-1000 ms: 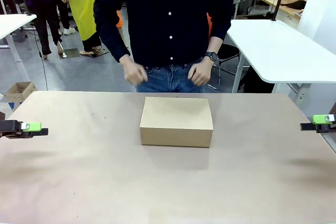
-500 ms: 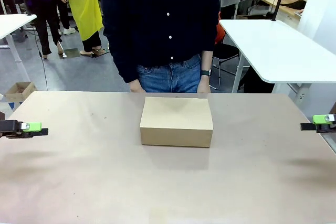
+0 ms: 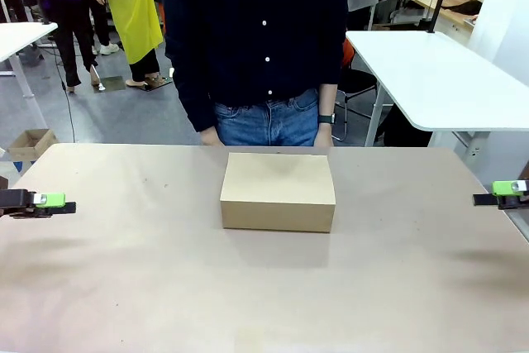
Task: Pack the items into the box.
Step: Close the Mailer Box.
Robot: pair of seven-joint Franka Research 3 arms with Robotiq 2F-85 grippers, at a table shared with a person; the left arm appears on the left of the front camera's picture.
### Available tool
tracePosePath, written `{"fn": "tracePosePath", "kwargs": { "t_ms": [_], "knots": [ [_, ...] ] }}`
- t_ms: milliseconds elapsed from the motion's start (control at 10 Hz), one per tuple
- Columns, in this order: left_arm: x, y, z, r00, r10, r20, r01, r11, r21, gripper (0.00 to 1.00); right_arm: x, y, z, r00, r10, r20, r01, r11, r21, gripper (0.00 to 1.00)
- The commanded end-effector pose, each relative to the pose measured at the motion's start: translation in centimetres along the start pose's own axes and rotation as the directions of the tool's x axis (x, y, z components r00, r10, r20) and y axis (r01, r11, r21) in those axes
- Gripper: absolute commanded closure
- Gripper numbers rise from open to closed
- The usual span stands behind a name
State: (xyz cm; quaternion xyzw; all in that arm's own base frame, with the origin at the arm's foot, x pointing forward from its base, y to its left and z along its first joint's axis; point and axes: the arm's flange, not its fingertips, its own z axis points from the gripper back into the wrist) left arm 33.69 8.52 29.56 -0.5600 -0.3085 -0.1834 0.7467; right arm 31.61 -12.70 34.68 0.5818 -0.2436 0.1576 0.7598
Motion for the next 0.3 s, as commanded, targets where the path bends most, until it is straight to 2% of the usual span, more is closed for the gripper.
{"fn": "tracePosePath", "kwargs": {
  "t_ms": [0, 200],
  "knots": [
    [0.05, -0.16, -0.02, 1.000, -0.019, 0.024, 0.019, 1.000, -0.012, 0.00, 0.23, 0.20, -0.02, 1.000, 0.012, 0.020, -0.012, 1.000, 0.012, 0.00],
    [0.05, -0.16, -0.02, 1.000, -0.019, 0.024, 0.019, 1.000, -0.012, 0.00, 0.23, 0.20, -0.02, 1.000, 0.012, 0.020, -0.012, 1.000, 0.012, 0.00]
  ]
}}
